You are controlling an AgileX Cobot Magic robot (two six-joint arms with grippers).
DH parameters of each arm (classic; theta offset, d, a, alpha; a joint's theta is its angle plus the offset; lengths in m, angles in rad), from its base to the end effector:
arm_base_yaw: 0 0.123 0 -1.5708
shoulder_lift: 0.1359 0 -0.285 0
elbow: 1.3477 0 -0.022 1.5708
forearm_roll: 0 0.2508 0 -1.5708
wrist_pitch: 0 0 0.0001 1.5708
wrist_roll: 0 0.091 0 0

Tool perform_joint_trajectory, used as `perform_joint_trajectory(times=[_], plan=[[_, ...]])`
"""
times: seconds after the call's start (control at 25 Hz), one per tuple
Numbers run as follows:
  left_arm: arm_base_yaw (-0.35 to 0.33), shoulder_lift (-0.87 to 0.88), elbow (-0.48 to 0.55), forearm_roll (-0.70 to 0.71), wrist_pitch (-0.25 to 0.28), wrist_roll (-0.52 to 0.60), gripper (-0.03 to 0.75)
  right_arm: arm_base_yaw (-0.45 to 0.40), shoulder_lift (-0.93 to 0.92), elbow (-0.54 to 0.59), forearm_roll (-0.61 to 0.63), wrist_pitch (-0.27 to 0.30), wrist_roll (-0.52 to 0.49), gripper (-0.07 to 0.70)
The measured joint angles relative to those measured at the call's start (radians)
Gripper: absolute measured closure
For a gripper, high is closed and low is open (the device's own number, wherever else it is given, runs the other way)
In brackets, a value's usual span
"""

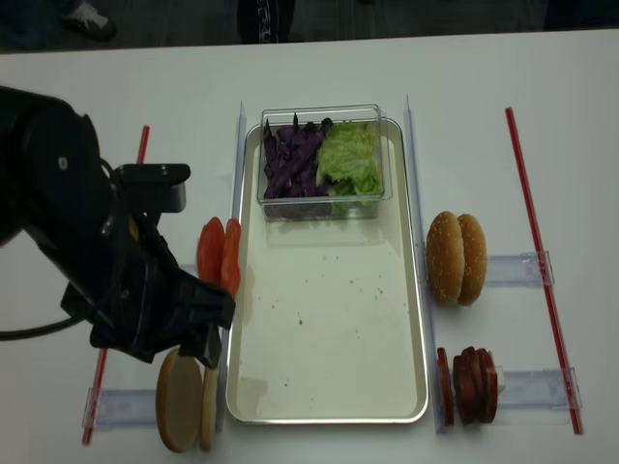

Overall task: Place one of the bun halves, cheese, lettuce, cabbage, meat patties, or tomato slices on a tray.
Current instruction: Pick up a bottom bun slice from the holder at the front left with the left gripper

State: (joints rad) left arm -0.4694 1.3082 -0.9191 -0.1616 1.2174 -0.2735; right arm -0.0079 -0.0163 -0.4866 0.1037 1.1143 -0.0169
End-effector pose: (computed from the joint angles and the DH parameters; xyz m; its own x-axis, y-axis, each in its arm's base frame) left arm 0.1854 -0.1095 0.2623 -0.9897 0.1430 -0.0039 0.1417 0.9768 -0.1607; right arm -0.0083 0.0085 0.2696 -0.5006 0.0328 -0.8651 -0.0582 0.9957 0.0714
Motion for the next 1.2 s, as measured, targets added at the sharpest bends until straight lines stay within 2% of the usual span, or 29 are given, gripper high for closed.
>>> perform_joint_trajectory(times=[0.24,0.48,0.6,0.96,1.2], plan=[[-0.053,0.000,0.000,0.017,0.000,-0.090,0.239,0.000,0.000,0.000,0.000,0.000,0.000,0.169],[-0.109,0.000,0.000,0.078,0.000,-0.208,0.248,0.000,0.000,0.000,0.000,0.000,0.000,0.169],[-0.158,0.000,0.000,0.124,0.000,-0.292,0.248,0.000,0.000,0.000,0.000,0.000,0.000,0.169],[-0.244,0.007,0.000,0.204,-0.037,-0.456,0.248,0.000,0.000,0.000,0.000,0.000,0.000,0.169],[-0.279,0.053,0.000,0.242,-0.039,-0.510,0.248,0.000,0.000,0.000,0.000,0.000,0.000,0.169]])
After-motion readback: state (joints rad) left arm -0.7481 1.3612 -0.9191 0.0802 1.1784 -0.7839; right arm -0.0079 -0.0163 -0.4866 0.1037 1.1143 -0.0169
